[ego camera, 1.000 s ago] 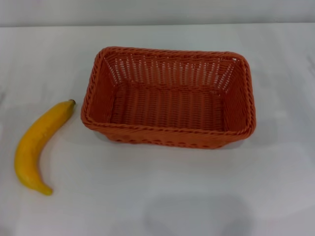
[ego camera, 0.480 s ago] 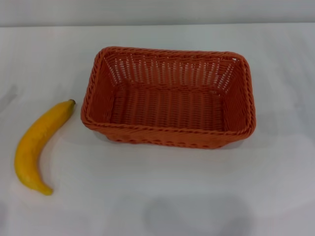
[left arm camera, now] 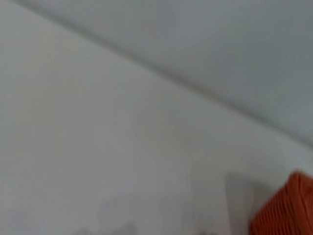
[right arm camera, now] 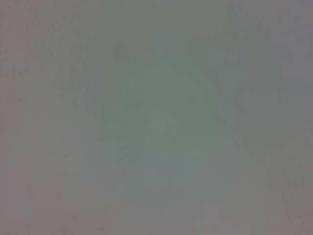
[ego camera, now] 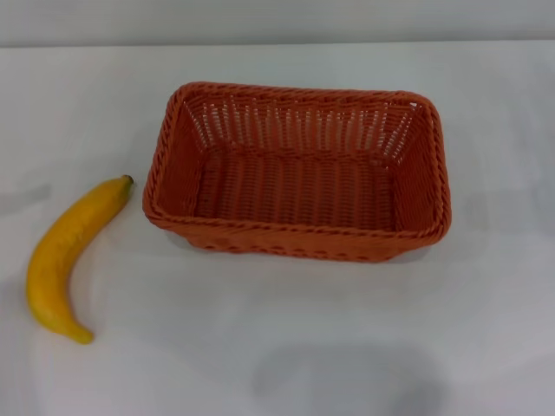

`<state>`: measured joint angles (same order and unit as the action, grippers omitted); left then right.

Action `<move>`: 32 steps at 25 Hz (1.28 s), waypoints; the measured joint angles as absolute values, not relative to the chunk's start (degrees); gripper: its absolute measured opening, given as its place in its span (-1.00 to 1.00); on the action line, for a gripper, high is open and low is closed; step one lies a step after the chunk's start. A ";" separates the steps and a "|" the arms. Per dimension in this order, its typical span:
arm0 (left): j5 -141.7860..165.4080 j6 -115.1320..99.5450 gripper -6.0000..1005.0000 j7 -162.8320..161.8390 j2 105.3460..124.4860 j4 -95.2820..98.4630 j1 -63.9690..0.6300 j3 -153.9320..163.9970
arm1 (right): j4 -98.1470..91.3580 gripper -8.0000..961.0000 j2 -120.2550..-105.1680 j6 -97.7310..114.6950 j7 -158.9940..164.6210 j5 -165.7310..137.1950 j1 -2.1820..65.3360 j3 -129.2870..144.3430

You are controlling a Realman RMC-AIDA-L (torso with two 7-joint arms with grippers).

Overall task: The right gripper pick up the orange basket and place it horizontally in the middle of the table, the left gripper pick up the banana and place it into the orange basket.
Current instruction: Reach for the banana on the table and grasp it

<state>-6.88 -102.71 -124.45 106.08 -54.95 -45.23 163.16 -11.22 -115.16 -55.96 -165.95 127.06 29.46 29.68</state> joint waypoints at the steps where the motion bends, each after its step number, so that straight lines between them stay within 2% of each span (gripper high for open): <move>1: -3.83 -103.57 0.53 -125.62 105.74 -55.13 -46.90 163.16 | -11.42 0.82 -115.14 -55.38 -166.13 127.07 29.49 29.64; 7: 14.49 -103.67 0.49 -129.94 104.71 -52.55 -55.56 163.20 | -12.57 0.82 -115.18 -54.30 -166.38 127.09 29.76 29.53; 17: 35.31 -99.85 0.44 -131.62 103.42 -43.36 -63.33 163.31 | -12.60 0.82 -115.31 -54.49 -166.29 127.09 31.28 29.53; 24: 42.18 -91.64 0.40 -131.90 105.57 -38.54 -67.53 163.27 | -13.50 0.82 -115.24 -54.90 -166.14 127.09 31.09 29.53; 32: 42.47 -89.15 0.33 -132.35 106.49 -32.94 -69.05 163.17 | -13.51 0.82 -115.32 -54.39 -166.05 127.09 31.29 29.53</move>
<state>42.47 -89.15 -132.35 106.49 -32.94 -69.05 163.17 -13.51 -115.32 -54.39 -166.05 127.09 31.29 29.54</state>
